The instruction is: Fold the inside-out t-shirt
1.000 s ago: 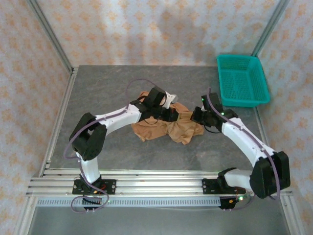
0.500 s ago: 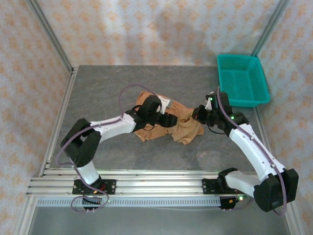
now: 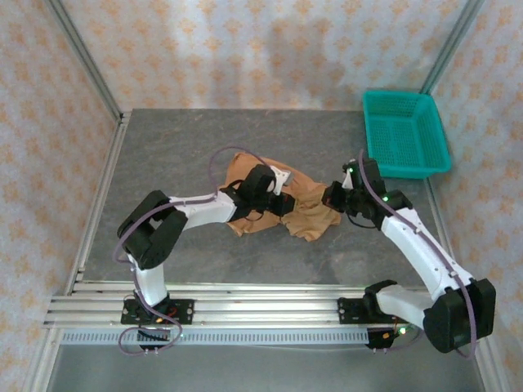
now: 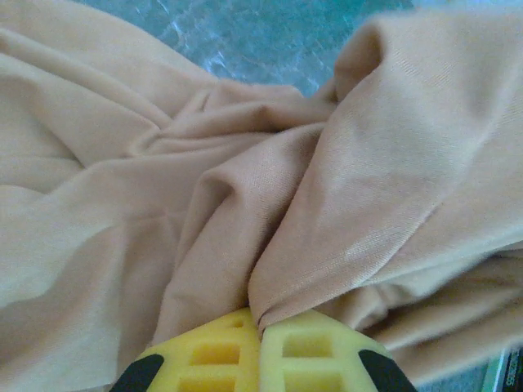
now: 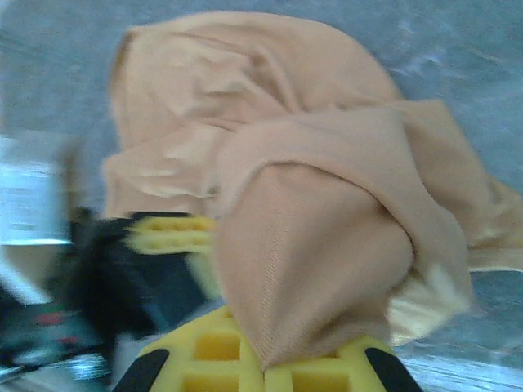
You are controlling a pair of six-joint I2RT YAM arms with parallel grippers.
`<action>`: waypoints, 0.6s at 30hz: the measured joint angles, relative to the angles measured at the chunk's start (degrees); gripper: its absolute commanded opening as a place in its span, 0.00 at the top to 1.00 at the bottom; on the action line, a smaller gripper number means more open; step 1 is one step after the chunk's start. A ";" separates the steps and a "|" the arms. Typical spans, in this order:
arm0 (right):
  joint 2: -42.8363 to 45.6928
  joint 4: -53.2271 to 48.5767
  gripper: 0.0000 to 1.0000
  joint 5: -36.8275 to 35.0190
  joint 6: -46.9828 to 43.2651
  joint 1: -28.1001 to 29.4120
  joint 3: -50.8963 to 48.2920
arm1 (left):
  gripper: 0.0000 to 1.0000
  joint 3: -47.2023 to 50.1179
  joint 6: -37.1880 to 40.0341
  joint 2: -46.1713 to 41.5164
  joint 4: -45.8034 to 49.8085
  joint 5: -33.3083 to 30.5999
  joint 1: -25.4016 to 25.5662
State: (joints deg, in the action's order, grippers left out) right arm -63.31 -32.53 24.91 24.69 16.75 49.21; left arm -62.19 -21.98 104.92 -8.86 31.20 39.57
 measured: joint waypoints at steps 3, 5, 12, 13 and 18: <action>-1.25 1.31 1.00 -1.68 -0.35 -4.20 -6.73 | 1.00 -0.28 1.49 -3.28 3.30 0.04 -1.25; -3.13 3.02 1.00 -1.29 -0.31 -5.31 -9.22 | 1.00 -1.16 2.27 -5.99 5.22 0.87 -0.63; -5.35 4.98 0.56 1.01 0.57 -5.57 -6.64 | 1.00 -2.23 1.66 -9.79 6.71 1.14 0.07; -4.92 4.15 0.55 0.63 0.59 -5.79 -6.03 | 1.00 -2.21 1.16 -9.62 6.49 1.07 0.07; 0.42 0.11 0.79 0.20 1.73 -4.98 -3.56 | 1.00 -1.81 -2.47 -7.10 3.04 1.09 0.04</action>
State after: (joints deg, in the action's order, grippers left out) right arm -62.89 -32.42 25.10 26.41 11.77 45.65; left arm -64.01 -24.45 97.82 -5.82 32.29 39.62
